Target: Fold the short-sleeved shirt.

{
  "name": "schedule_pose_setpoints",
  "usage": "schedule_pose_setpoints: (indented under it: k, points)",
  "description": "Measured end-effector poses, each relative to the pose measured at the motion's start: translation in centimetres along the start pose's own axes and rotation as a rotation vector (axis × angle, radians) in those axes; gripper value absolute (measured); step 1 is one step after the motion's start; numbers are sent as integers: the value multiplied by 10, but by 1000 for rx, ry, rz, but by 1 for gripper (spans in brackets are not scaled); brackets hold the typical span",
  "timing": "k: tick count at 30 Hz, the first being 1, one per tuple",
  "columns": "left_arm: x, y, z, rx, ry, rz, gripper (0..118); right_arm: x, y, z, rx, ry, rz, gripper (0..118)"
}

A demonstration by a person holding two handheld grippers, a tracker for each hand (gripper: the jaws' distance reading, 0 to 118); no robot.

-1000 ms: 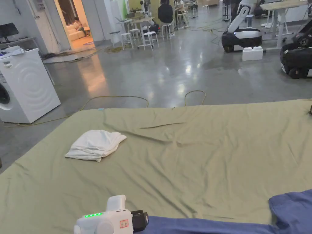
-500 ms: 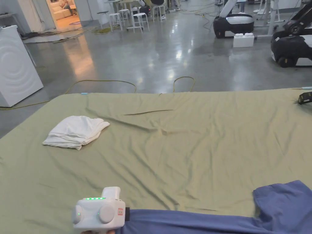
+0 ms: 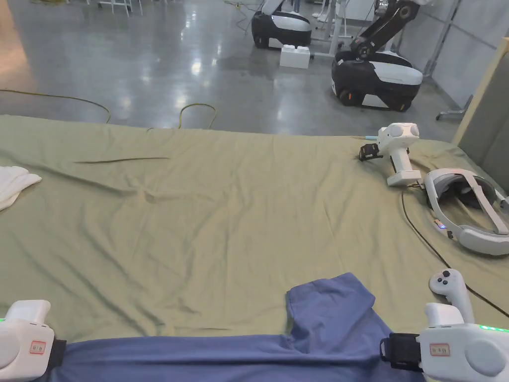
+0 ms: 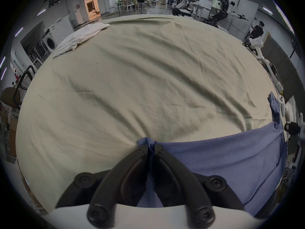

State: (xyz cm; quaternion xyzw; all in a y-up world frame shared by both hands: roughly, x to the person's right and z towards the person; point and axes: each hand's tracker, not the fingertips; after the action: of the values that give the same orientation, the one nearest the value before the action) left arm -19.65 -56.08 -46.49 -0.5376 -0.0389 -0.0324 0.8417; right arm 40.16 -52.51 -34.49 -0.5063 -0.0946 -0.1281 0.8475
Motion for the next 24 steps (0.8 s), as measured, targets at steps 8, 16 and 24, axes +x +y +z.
schedule_pose_setpoints:
  k: [8, 16, 24]
  points:
    - [5, -3, 9, 2, 3, -22, 8, -9, 1, -22, -14, -80, 105, 11]
    - [-29, -10, 58, 143, -160, 177, 8, 5, -4, 28, 69, 13, 3, 4]
    - [-62, -127, 177, 264, -255, 138, 8, 14, -104, 166, 247, 92, 11, 4]
